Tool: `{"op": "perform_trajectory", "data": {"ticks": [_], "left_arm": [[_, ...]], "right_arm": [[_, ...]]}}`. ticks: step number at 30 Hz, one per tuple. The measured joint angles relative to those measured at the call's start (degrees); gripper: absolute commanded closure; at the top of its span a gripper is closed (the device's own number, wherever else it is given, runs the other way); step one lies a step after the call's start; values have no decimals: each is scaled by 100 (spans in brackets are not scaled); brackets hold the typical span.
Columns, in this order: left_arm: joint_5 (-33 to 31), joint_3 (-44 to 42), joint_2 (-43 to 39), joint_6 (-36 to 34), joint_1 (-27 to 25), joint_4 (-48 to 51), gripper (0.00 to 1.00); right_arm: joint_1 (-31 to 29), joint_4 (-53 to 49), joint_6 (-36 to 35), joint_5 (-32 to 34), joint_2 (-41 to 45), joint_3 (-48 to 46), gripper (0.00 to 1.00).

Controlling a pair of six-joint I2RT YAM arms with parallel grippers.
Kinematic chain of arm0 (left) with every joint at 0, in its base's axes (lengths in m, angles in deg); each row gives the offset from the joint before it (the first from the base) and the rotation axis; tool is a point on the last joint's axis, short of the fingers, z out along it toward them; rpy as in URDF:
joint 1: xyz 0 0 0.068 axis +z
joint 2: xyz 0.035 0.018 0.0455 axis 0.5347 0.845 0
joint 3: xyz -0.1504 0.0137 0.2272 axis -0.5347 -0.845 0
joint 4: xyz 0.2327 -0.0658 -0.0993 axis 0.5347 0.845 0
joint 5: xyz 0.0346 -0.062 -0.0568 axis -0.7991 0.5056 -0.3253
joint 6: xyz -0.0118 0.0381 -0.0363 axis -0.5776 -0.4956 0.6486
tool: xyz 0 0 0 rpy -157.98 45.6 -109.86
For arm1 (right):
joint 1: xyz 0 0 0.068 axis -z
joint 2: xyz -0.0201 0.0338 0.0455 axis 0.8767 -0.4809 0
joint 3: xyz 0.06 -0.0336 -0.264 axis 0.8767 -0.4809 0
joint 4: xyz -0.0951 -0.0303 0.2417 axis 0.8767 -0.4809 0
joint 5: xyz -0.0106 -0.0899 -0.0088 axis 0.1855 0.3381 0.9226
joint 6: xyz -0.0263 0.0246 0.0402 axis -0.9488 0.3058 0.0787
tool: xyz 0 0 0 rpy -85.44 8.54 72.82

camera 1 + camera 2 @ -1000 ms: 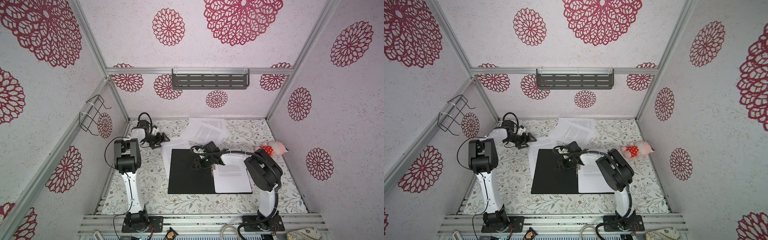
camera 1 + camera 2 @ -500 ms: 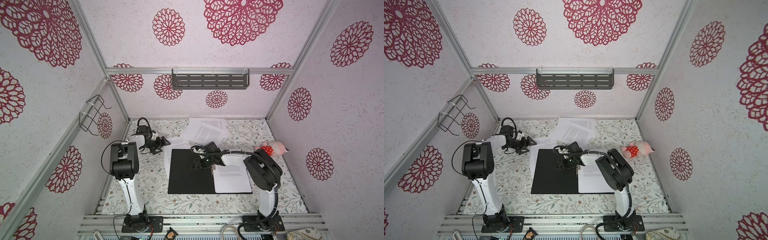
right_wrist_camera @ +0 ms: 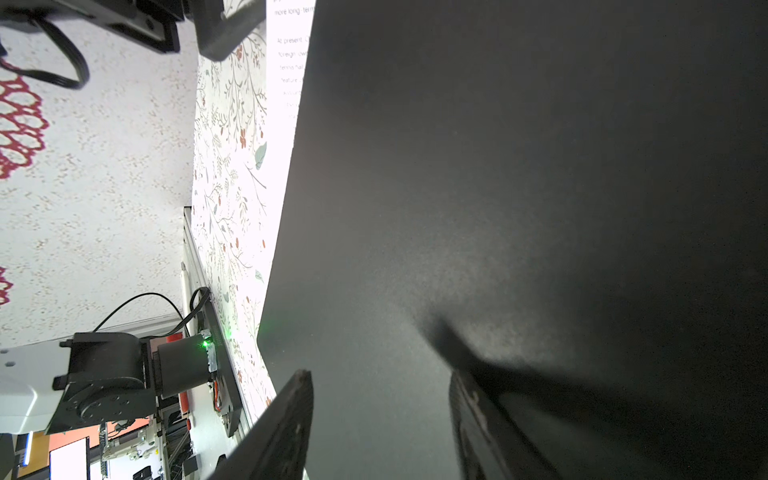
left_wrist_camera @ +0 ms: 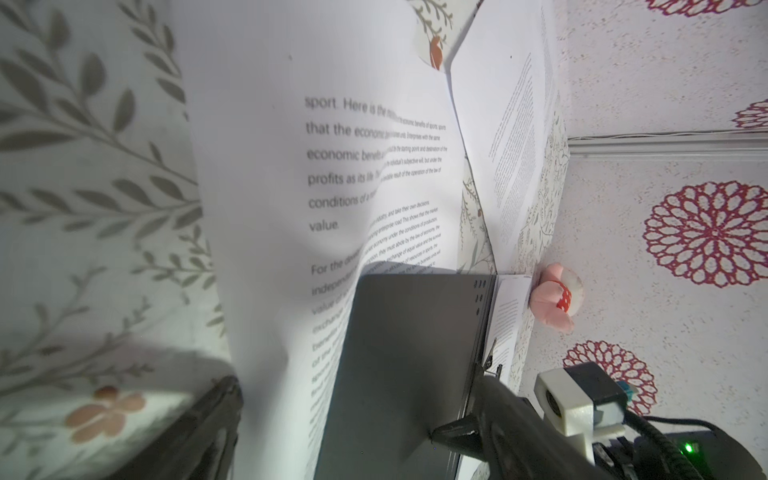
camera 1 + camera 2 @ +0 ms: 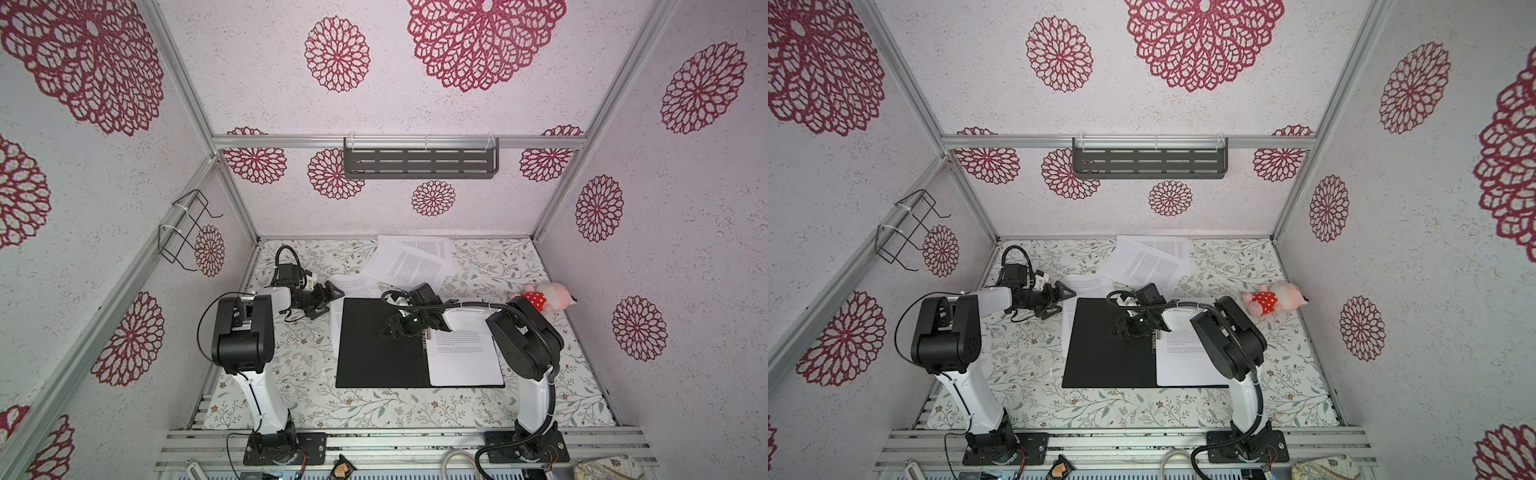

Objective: Put the files into the folder

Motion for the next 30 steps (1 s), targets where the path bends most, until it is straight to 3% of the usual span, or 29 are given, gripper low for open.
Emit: {"op": "perform_trajectory", "data": {"ticks": [16, 30], "left_arm": [[-70, -1340, -822, 726, -76, -1043, 11], [-581, -1331, -638, 1008, -87, -1213, 60]], "right_arm": [[22, 98, 90, -160, -90, 33, 44], [22, 131, 94, -260, -98, 61, 35]]}}
